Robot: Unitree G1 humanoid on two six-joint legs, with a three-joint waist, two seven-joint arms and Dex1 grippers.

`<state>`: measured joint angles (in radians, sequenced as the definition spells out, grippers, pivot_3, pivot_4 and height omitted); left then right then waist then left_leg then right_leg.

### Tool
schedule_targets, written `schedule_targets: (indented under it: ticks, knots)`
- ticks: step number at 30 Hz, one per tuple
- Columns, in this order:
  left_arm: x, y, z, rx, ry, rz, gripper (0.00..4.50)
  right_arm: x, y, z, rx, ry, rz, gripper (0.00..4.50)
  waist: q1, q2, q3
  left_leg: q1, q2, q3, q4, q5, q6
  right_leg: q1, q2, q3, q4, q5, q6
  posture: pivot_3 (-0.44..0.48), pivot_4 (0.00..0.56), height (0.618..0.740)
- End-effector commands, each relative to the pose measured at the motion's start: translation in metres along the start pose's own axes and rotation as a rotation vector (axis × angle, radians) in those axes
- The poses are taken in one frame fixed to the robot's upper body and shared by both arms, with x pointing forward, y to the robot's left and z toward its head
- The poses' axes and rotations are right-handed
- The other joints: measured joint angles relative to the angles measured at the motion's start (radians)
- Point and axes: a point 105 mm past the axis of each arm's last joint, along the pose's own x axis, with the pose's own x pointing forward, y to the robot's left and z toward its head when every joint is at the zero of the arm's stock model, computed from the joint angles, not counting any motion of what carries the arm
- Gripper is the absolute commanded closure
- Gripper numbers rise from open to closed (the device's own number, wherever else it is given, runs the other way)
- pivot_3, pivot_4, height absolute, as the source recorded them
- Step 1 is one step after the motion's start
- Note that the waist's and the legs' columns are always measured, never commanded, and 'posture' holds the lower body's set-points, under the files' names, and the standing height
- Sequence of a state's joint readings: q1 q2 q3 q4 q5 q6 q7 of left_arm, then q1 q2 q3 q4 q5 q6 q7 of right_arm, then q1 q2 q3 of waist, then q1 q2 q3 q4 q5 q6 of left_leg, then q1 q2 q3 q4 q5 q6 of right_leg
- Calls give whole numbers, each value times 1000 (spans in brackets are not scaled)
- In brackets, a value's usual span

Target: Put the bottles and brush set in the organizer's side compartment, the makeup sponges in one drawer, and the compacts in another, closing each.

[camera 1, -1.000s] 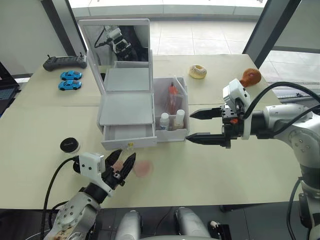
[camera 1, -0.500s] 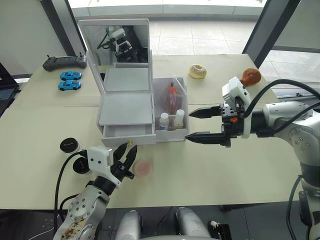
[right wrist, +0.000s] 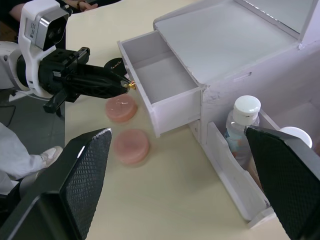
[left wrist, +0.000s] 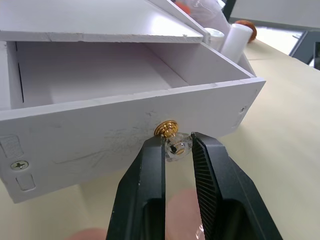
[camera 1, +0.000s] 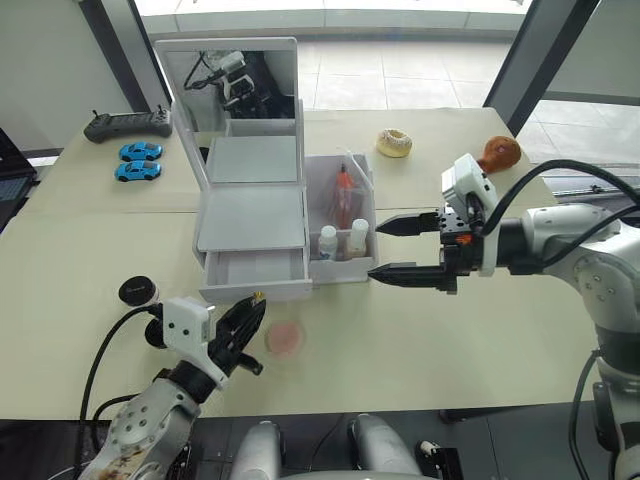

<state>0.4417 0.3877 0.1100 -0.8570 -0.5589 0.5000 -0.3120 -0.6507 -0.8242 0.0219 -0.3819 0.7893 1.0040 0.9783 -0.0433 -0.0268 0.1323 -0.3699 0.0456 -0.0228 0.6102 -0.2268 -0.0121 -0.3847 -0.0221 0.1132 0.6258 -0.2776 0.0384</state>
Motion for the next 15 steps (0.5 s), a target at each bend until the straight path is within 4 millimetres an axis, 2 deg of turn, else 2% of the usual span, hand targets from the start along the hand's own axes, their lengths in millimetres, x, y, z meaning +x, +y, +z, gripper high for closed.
schedule_targets:
  ticks: [1, 13, 15]
  knots:
    - [-5, -12, 8, -5, -28, -80, 4005, -2, 0, 9, -51, -31, -9, 0, 1, 0, 0, 0, 0, 0, 0, 0, 0, 0, 0, 0, 0, 0, 0, 0, 150, 740]
    - [-21, -11, -5, -36, 23, -133, 4005, -1, -1, 8, -50, -40, -12, 0, 0, 0, 0, 0, 0, 0, 0, 0, 0, 0, 0, 0, -1, 0, 0, 0, 150, 740]
    - [-26, -10, -3, -41, 21, -157, 3286, -2, -2, 9, -52, -41, -14, 0, 0, 0, 0, 0, 0, 1, 0, 0, 0, 0, 0, 0, -1, 0, -1, 0, 150, 740]
